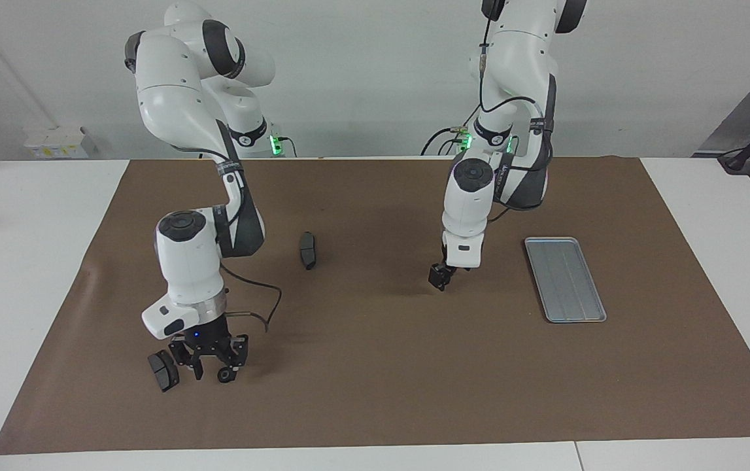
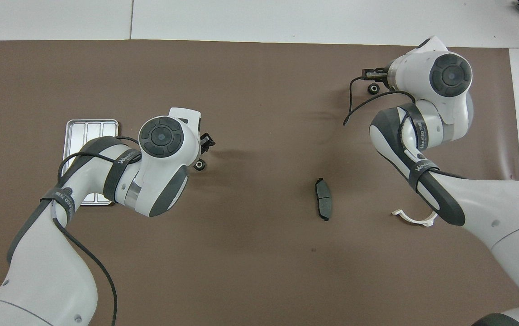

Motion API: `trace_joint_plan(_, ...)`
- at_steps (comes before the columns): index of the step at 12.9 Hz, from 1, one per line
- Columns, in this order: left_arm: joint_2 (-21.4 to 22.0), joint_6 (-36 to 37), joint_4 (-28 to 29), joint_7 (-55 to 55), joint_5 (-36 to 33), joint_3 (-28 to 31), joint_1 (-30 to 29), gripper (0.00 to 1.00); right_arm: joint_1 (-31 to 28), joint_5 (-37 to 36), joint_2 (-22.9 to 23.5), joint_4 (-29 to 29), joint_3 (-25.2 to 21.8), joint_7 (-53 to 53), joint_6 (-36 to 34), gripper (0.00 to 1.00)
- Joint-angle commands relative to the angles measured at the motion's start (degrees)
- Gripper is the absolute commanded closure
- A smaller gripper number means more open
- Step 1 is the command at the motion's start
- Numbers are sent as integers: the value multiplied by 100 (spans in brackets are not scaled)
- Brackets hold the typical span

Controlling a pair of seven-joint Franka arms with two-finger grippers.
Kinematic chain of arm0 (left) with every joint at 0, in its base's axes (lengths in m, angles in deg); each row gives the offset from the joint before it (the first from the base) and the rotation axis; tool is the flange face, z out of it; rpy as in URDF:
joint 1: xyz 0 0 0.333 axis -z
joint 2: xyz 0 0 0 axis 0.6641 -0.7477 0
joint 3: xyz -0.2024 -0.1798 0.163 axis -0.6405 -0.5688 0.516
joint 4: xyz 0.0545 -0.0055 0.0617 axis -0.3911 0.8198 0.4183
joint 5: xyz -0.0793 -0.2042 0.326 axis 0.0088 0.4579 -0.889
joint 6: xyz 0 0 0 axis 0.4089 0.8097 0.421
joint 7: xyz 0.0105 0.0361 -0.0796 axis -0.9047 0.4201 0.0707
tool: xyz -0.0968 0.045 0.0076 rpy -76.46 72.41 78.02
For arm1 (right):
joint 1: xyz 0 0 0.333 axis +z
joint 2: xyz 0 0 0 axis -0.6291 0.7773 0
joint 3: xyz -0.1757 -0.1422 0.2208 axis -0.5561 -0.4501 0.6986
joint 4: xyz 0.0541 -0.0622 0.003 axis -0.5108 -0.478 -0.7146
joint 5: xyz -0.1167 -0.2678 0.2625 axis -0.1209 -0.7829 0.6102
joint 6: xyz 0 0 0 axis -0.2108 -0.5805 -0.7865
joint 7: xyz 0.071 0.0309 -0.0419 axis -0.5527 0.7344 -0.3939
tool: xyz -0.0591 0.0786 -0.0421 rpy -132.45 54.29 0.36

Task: Pick bearing gear from pile to tray
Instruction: 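Grasp the bearing with the left gripper while the right gripper returns to pile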

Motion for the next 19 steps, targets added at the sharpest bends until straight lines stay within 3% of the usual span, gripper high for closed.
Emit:
trace_joint_plan(1,19,-81,103,-296,-127,78,191,37,-86,-130,123,-80,103,-102,103,34)
trace_joint_plan(7,28,-503,385,-402,-127,70,236,42,11,-147,97,-362,103,-111,103,35)
trace_joint_plan(8,28,-494,393,-402,-127,69,244,53,2,-147,88,-371,103,-111,103,35)
trace_joint_plan(9,28,-494,393,-375,-127,69,244,100,-33,-147,88,-388,103,-137,103,38)
trace_joint_plan(12,19,-188,175,-165,-136,78,166,100,-86,-147,80,-397,103,-252,103,42)
trace_joint_plan(14,176,382,-45,281,-127,87,-9,100,-191,-156,80,-388,103,-418,112,45)
trace_joint_plan(17,958,1155,-28,1641,48,35,-938,100,-226,-147,88,-432,103,-436,331,52)
trace_joint_plan(19,1328,1578,-28,3124,565,69,-1694,100,-244,-147,97,-459,103,-428,480,54)
